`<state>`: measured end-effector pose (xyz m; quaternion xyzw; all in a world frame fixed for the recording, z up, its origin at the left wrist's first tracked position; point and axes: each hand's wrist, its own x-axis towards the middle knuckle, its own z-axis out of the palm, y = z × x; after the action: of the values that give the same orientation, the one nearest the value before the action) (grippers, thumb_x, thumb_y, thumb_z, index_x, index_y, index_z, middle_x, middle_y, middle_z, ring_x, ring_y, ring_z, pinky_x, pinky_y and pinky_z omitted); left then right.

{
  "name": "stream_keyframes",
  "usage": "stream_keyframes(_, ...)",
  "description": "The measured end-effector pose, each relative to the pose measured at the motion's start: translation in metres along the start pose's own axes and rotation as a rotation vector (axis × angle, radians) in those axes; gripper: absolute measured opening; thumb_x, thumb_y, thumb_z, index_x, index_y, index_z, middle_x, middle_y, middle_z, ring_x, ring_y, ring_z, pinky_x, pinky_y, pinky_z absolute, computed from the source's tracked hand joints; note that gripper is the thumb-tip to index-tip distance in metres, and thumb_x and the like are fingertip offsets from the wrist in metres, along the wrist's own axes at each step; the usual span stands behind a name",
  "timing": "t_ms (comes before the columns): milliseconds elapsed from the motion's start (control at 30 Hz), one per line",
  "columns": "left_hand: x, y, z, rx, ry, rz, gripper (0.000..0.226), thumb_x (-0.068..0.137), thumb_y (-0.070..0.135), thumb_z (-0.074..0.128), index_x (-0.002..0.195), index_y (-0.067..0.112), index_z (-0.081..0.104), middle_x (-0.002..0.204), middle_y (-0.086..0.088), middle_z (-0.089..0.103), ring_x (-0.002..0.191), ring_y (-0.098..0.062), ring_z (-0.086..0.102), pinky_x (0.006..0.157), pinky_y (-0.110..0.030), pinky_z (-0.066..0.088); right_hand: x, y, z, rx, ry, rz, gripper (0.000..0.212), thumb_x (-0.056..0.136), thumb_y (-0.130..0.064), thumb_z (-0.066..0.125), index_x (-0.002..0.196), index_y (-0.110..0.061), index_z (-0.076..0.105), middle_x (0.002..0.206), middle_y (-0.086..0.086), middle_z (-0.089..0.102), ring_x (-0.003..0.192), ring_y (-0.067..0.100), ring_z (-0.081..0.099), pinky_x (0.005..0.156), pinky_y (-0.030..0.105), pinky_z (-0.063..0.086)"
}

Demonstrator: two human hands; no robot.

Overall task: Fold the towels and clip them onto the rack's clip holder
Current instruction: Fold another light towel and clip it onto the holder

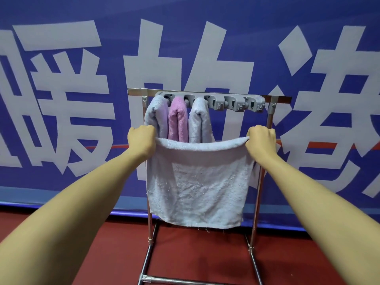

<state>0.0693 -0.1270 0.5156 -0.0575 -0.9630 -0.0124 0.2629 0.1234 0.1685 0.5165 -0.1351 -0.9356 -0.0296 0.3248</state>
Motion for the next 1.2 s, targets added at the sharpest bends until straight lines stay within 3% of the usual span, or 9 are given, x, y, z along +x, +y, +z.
stream_keyframes(233,-0.001,-0.001,-0.002,0.014,-0.002,-0.030,0.017,0.080,-0.007,0.045,0.076,0.009,0.046,0.090,-0.014,0.065,0.074,-0.031,0.051,0.070,-0.035,0.035,-0.002,0.000,0.000,-0.002,0.045,0.034,0.020,0.086,0.002,0.053,0.098,-0.008,0.066,0.098,0.010,0.058,0.093,0.029,0.053,0.072,0.035,0.035)
stream_keyframes(367,-0.004,0.000,-0.001,0.016,-0.033,-0.065,0.013,0.084,-0.004,0.047,0.085,0.007,0.053,0.090,-0.013,0.063,0.073,-0.029,0.053,0.065,-0.033,0.038,-0.003,-0.002,0.000,0.001,0.006,0.084,0.028,0.086,0.006,0.048,0.100,-0.009,0.067,0.096,0.012,0.060,0.086,0.032,0.058,0.062,0.033,0.038)
stream_keyframes(467,-0.004,-0.003,-0.001,0.024,-0.047,-0.073,0.013,0.082,-0.004,0.049,0.087,0.008,0.053,0.091,-0.012,0.062,0.075,-0.031,0.055,0.064,-0.032,0.037,-0.006,-0.001,0.000,0.162,-0.010,0.144,0.034,0.081,0.013,0.043,0.095,-0.005,0.068,0.095,0.017,0.062,0.084,0.037,0.058,0.061,0.034,0.040)
stream_keyframes(567,-0.004,-0.006,-0.001,0.034,-0.030,-0.060,0.014,0.083,-0.003,0.048,0.091,0.006,0.055,0.090,-0.011,0.062,0.069,-0.028,0.049,0.063,-0.033,0.036,-0.008,-0.001,0.002,0.340,0.003,0.115,0.029,0.084,0.012,0.042,0.093,0.000,0.066,0.101,0.016,0.057,0.087,0.034,0.055,0.064,0.038,0.044)
stream_keyframes(700,-0.004,-0.005,0.003,0.050,-0.019,0.003,0.018,0.084,-0.001,0.047,0.091,0.007,0.060,0.096,-0.009,0.060,0.082,-0.031,0.058,0.069,-0.032,0.034,-0.009,-0.003,0.003,0.396,0.001,0.120,0.019,0.082,0.009,0.046,0.095,0.003,0.059,0.107,0.014,0.047,0.093,0.031,0.050,0.071,0.039,0.044)
stream_keyframes(767,-0.005,-0.004,0.004,0.057,-0.039,0.004,0.016,0.082,-0.002,0.047,0.084,0.010,0.058,0.091,-0.008,0.059,0.082,-0.031,0.057,0.075,-0.033,0.034,-0.009,-0.003,0.004,0.376,-0.008,0.113,0.019,0.083,0.008,0.048,0.095,0.002,0.061,0.106,0.014,0.048,0.094,0.030,0.050,0.071,0.038,0.045)
stream_keyframes(900,-0.008,-0.003,0.004,0.090,-0.073,-0.011,0.026,0.077,-0.007,0.047,0.063,0.012,0.037,0.059,0.000,0.040,0.059,-0.024,0.042,0.072,-0.031,0.029,-0.013,0.000,0.004,0.249,-0.017,0.120,0.027,0.085,0.008,0.046,0.095,-0.004,0.069,0.096,0.013,0.060,0.091,0.031,0.053,0.070,0.037,0.044)
stream_keyframes(1067,-0.008,-0.004,0.005,0.099,-0.076,0.009,0.033,0.078,-0.008,0.048,0.059,0.013,0.030,0.057,-0.001,0.036,0.063,-0.026,0.044,0.071,-0.031,0.029,-0.019,0.005,0.002,0.091,-0.016,0.109,0.031,0.088,0.003,0.046,0.097,-0.011,0.072,0.094,0.012,0.066,0.097,0.032,0.050,0.081,0.034,0.036)
stream_keyframes(1200,-0.008,-0.002,0.004,0.095,-0.070,-0.002,0.020,0.080,-0.008,0.047,0.073,0.011,0.043,0.062,-0.002,0.042,0.067,-0.028,0.046,0.071,-0.031,0.031,-0.022,0.003,-0.002,0.079,-0.028,0.099,0.032,0.090,0.001,0.044,0.102,-0.011,0.071,0.098,0.013,0.066,0.100,0.032,0.050,0.083,0.035,0.036)
